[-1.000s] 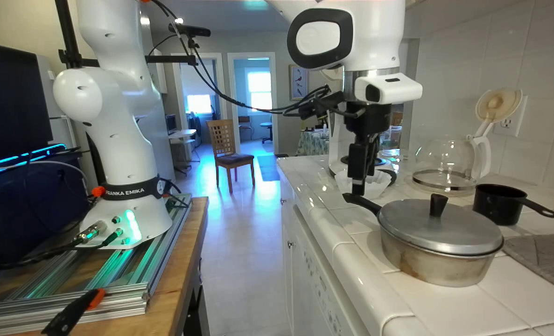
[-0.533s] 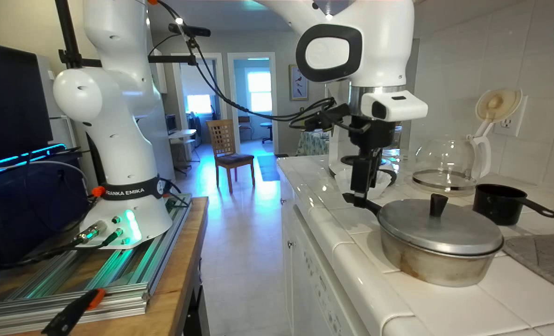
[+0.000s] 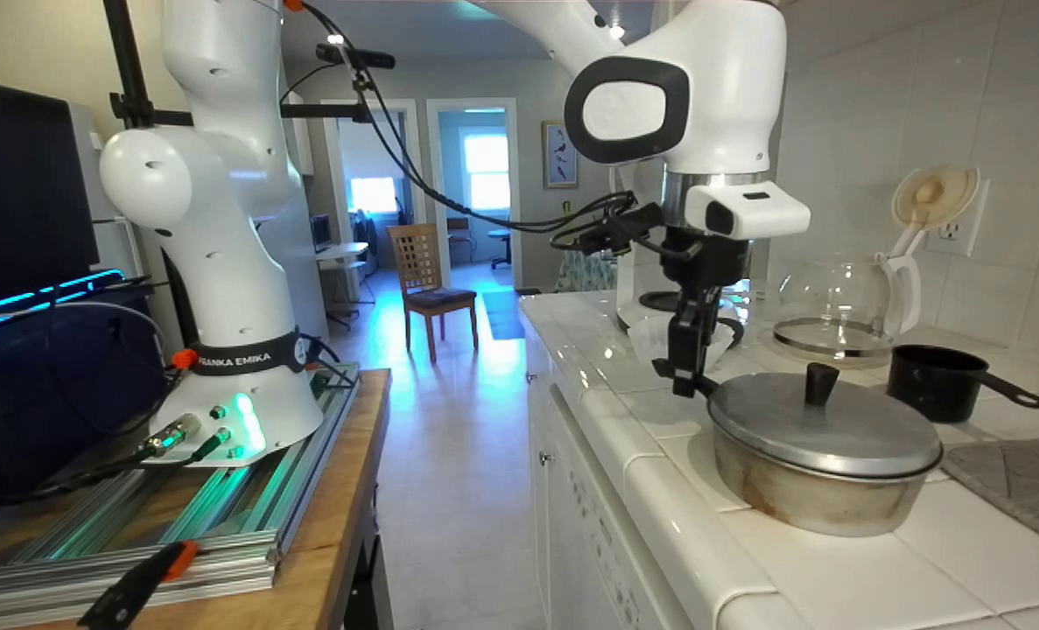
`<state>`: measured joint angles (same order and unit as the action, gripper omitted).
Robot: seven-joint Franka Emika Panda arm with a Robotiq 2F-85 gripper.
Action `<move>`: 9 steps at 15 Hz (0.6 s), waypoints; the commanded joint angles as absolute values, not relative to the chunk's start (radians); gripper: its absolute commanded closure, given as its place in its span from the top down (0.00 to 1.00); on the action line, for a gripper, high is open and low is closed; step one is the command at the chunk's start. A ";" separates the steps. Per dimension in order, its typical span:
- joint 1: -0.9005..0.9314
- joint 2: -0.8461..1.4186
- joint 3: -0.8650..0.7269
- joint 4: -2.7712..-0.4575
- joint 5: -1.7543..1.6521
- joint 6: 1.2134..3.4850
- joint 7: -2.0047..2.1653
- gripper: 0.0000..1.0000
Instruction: Put the pot's lid on the grey mat
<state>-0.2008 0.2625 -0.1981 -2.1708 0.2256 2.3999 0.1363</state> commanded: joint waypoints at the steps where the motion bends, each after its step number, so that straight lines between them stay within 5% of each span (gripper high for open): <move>1: -0.206 0.276 -0.192 -2.146 0.237 2.394 0.156 0.17; 3: -0.207 0.273 -0.193 -2.145 0.235 2.390 0.155 0.05; 9: -0.214 0.258 -0.187 -2.154 0.243 2.369 0.124 0.06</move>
